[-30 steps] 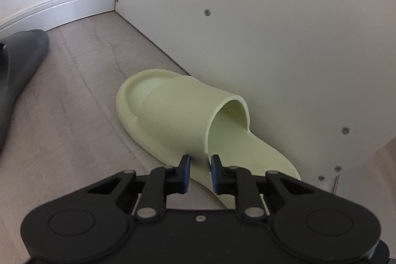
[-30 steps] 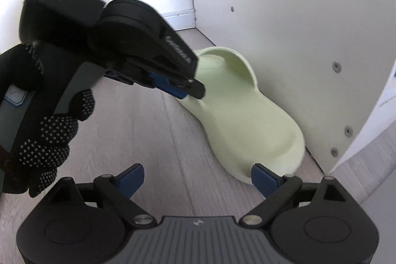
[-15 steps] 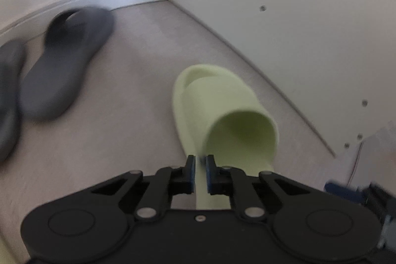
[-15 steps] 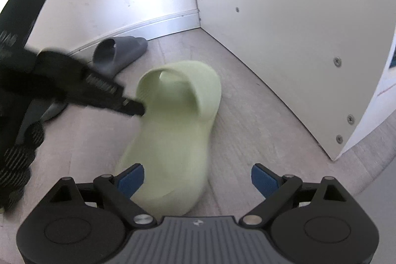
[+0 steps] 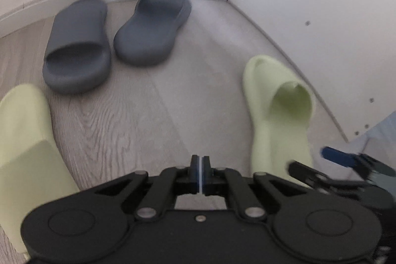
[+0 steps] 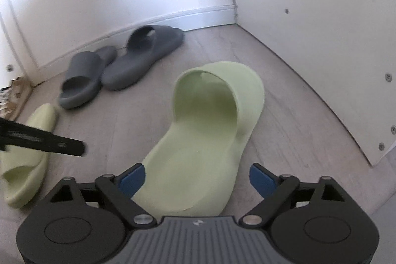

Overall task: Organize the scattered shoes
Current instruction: 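Carry the second pale green slide with the left gripper toward the first slide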

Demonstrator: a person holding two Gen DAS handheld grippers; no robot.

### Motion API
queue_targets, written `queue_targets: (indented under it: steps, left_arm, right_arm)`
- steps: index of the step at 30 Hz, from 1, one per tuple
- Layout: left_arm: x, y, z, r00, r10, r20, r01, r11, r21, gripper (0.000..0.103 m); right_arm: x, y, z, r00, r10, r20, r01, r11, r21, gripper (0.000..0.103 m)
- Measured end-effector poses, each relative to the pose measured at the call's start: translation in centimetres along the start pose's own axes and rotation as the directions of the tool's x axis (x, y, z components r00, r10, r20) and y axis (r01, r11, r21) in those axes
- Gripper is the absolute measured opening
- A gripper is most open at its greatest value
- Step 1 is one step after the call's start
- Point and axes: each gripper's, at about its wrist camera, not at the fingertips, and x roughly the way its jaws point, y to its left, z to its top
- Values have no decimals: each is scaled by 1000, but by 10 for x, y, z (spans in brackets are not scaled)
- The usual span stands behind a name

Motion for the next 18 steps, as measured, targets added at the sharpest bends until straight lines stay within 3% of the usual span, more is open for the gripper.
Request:
queue_targets:
  steps: [5,10,15,18]
  left_arm:
    - [6,-25,12,999,-36,16,35,997,76,8]
    - [43,-68,34,996,-92,18,88,980,179,42]
    - [85,-94,51,997,-73,18,67,969,239,42]
    - [114,-98,60,999,-25,28,19,978,209,39]
  right_arm:
    - [13,-10,20,996,-74,51,72,996,43,84]
    - [11,-28,21,994,-93,51,84,984,158,85]
    - [5,-50,10,988,-155,23,148,973,179,85]
    - [1,-64,5,987,-160,7,155,962,225,85]
